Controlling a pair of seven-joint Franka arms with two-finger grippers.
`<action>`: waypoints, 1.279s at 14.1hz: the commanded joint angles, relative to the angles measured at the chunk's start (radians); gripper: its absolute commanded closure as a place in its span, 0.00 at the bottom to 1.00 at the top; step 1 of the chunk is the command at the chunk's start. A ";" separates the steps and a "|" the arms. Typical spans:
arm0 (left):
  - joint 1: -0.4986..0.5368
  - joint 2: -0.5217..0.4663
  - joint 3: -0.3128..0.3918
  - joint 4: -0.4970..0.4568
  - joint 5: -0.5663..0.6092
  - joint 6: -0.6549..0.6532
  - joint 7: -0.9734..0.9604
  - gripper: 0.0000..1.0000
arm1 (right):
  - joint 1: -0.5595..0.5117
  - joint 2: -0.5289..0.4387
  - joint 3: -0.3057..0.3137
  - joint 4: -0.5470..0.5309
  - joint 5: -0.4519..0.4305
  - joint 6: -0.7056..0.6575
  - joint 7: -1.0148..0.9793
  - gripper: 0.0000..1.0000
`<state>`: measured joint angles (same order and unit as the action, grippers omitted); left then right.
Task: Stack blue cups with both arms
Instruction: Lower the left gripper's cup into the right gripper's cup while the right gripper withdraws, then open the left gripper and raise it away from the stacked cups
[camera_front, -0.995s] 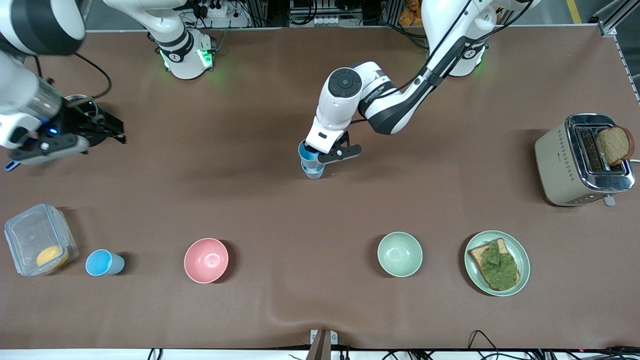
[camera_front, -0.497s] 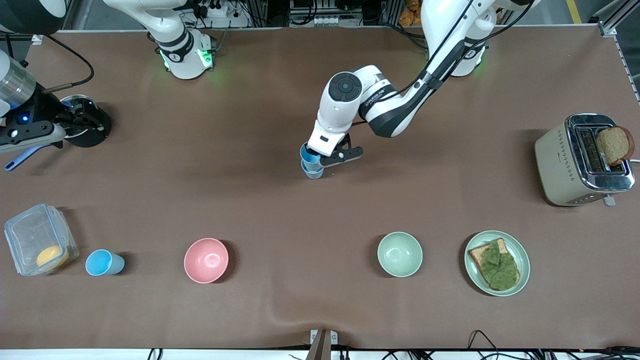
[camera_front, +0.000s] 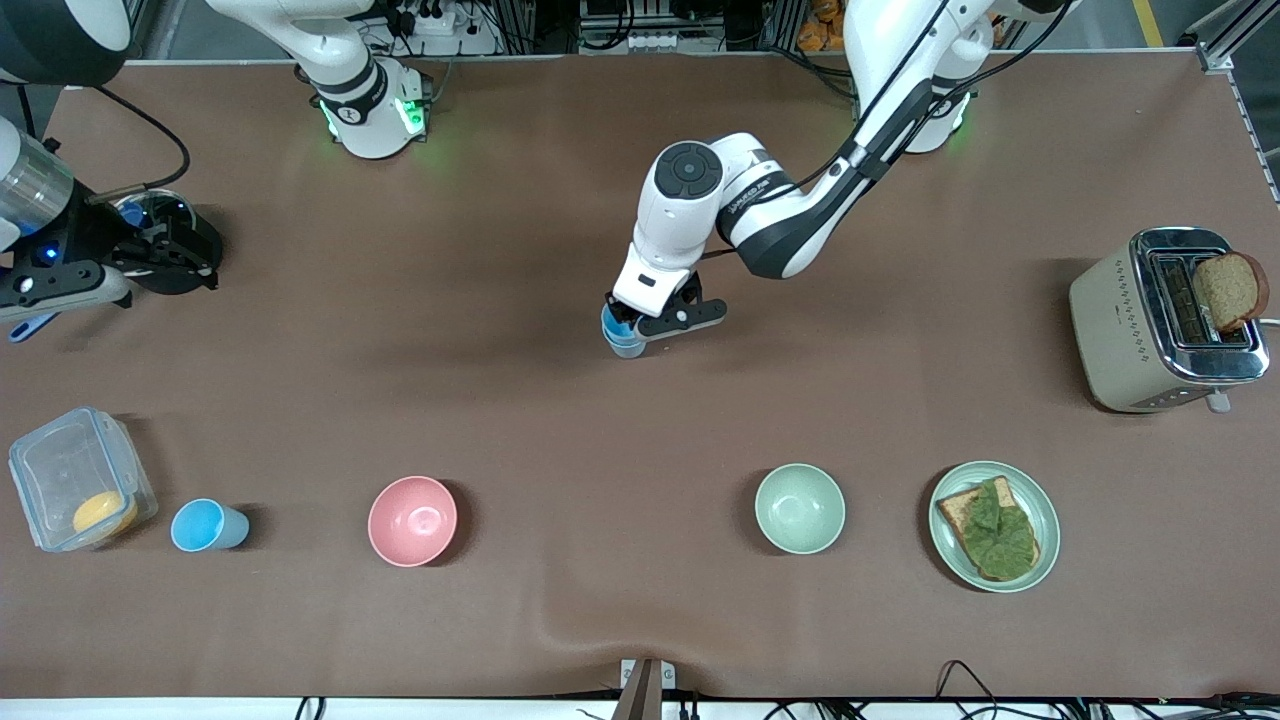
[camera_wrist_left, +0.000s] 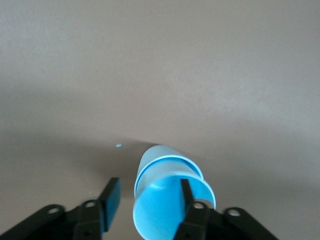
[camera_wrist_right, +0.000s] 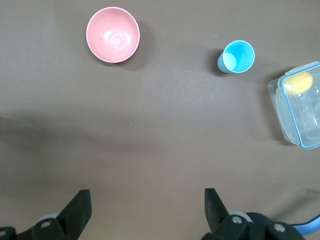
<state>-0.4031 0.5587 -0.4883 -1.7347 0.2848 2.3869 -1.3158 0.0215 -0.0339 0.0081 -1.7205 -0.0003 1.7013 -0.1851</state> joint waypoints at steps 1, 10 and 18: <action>0.006 -0.011 0.008 0.036 0.036 -0.020 -0.029 0.00 | -0.031 0.019 0.017 0.027 0.016 -0.014 0.016 0.00; 0.219 -0.167 0.040 0.152 0.088 -0.362 0.193 0.00 | 0.003 0.019 0.021 0.039 0.017 -0.022 0.018 0.00; 0.371 -0.359 0.187 0.150 -0.205 -0.581 0.769 0.00 | 0.015 0.019 0.020 0.039 0.017 -0.037 0.018 0.00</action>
<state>-0.0053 0.2488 -0.3769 -1.5649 0.1418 1.8503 -0.6585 0.0326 -0.0253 0.0313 -1.7077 0.0086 1.6931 -0.1799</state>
